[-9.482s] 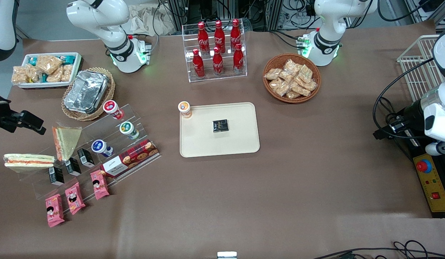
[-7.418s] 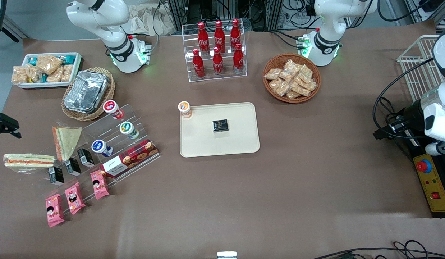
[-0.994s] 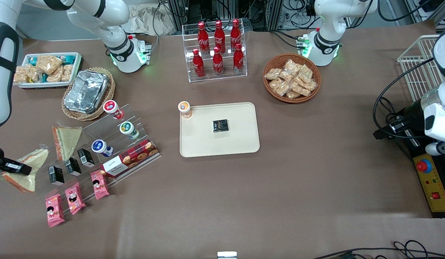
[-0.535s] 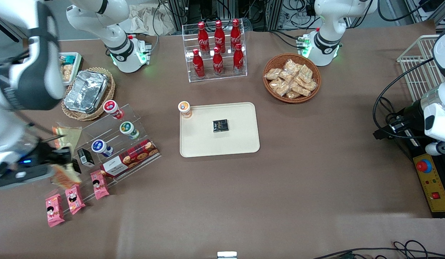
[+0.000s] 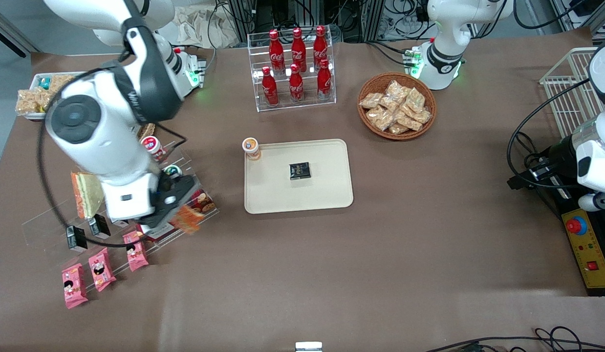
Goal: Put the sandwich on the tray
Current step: 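Carry the held sandwich over the beige tray with the right gripper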
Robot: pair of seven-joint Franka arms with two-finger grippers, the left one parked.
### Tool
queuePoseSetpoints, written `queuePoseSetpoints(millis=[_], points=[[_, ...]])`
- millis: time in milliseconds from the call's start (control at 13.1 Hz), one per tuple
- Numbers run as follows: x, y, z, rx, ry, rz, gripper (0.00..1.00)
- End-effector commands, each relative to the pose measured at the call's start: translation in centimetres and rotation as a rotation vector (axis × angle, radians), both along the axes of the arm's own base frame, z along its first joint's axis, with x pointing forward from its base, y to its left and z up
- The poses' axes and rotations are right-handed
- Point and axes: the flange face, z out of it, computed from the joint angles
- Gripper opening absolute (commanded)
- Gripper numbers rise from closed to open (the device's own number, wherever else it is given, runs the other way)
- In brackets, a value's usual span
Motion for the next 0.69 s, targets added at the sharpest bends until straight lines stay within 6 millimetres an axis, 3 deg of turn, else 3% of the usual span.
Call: queuePoseSetpoints(millis=[0,76,306,459,612], points=[[-0.4,4.4,-4.3,0.003,0.014,0.256,0.0],[-1.1,6.7,-5.9,0.02,0.041,0.331,0.0],[-2.1,11.3,-10.3,0.067,0.06,0.55,0.0],[-3.1,13.7,-14.5,0.114,0.121,0.677,0.0],[-4.1,15.7,-16.3,0.121,0.127,0.737,0.0]])
